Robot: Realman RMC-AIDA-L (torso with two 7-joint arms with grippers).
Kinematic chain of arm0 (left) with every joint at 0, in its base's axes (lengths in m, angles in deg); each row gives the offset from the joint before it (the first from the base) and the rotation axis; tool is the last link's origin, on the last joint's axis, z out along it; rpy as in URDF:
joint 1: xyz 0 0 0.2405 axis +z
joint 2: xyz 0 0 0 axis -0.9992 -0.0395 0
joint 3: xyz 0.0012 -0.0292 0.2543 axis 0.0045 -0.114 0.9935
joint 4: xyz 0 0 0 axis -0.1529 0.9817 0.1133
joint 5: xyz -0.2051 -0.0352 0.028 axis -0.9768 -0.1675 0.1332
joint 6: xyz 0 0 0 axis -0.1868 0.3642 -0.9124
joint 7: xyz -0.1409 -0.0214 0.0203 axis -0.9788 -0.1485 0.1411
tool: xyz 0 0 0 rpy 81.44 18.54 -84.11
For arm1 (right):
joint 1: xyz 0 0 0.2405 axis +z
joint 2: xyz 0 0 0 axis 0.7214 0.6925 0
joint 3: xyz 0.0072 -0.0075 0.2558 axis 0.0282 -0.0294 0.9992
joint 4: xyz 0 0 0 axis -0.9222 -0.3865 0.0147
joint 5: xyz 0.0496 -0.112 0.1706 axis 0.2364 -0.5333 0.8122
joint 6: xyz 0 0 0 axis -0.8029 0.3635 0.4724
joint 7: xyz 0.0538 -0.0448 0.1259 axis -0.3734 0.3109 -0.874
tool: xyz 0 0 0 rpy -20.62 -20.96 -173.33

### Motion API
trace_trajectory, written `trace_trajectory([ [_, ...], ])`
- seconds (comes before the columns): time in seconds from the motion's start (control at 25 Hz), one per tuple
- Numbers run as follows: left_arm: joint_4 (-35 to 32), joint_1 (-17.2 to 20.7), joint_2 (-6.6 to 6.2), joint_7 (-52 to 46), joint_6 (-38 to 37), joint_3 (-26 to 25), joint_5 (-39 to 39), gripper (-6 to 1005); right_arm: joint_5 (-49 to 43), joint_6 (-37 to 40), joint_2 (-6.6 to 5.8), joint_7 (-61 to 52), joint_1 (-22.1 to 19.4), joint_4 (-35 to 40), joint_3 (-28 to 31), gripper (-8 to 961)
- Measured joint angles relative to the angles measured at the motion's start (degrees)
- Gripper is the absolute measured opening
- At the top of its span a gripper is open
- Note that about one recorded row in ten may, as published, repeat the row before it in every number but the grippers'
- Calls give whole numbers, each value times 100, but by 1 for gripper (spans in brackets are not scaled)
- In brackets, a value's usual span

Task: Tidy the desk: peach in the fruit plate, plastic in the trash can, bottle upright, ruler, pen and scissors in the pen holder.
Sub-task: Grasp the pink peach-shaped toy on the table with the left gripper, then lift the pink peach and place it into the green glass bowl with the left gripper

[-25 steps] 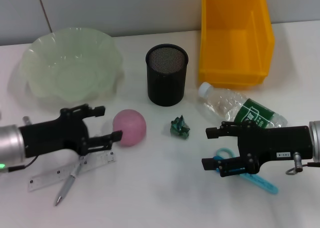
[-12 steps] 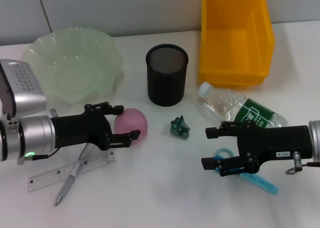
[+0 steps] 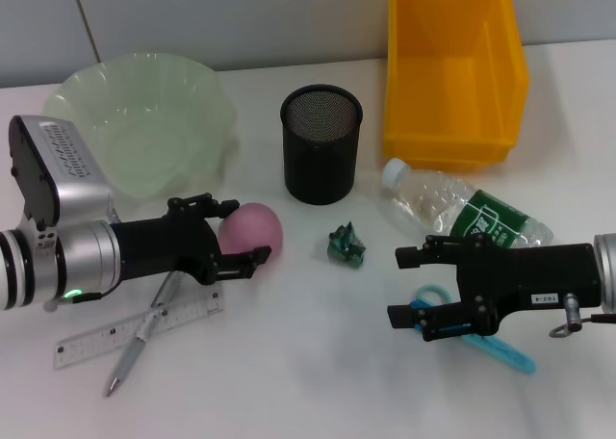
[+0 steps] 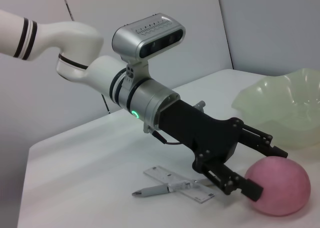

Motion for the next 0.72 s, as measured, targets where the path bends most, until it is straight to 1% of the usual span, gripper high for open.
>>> trace_trajectory([
  [0.28, 56, -12, 0, 80, 59, 0, -182, 645, 0, 8, 1, -4, -2, 0, 0, 841],
  [0.64, 63, 30, 0, 74, -47, -16, -233, 476, 0, 5, 1, -8, -4, -55, 0, 840],
  [0.72, 7, 83, -7, 62, -243, -8, -374, 438, 0, 3, 1, -9, -10, -63, 0, 840],
])
